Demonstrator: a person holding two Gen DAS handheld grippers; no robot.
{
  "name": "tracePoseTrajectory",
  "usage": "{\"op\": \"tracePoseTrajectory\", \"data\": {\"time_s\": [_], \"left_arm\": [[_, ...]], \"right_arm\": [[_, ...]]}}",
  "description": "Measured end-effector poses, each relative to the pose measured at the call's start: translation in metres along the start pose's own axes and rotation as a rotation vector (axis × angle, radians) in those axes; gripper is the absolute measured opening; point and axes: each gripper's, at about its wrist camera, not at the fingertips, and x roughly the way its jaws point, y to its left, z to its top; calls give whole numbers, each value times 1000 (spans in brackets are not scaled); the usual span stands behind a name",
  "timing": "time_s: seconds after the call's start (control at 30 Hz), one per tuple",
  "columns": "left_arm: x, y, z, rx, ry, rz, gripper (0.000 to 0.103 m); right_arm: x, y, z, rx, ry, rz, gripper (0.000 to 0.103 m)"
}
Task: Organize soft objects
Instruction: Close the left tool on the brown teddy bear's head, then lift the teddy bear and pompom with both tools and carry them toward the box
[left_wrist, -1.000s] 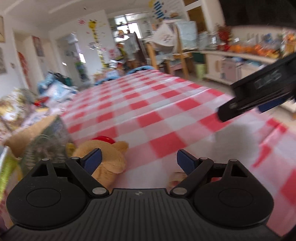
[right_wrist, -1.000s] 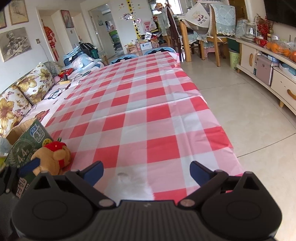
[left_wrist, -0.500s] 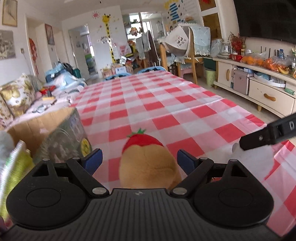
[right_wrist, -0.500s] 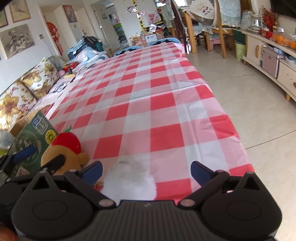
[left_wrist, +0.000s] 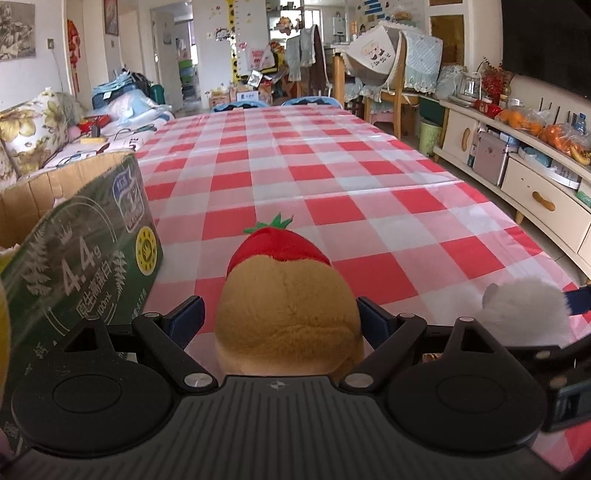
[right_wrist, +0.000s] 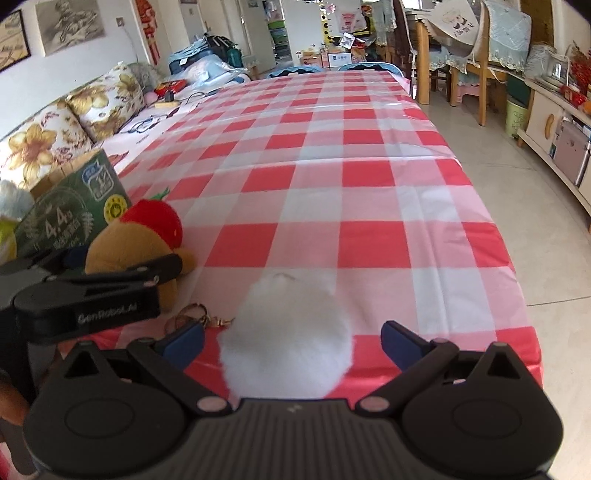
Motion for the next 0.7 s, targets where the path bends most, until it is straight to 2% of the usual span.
{"op": "tracePoseTrajectory", "data": {"time_s": [0.1, 0.17, 0.2, 0.23, 0.47, 0.53, 0.7], "left_arm": [[4, 0, 0, -16, 22, 0, 103], [7, 0, -1, -26, 41, -3, 103], [7, 1, -1, -31, 51, -4, 100], [6, 0, -2, -39, 60, -8, 95], [7, 2, -1, -64, 84, -13, 89], [6, 3, -1, -73, 86, -9, 88], [2, 6, -2, -99, 92, -12, 87]], "right_arm": [[0, 0, 0, -4, -10, -5, 98], [0, 0, 0, -6, -15, -7, 92], [0, 0, 0, -4, -15, -4, 91], [1, -1, 0, -3, -12, 0, 86], [3, 6, -1, -51, -12, 2, 55], [2, 7, -1, -60, -16, 0, 50], [-2, 8, 2, -72, -38, -1, 47]]}}
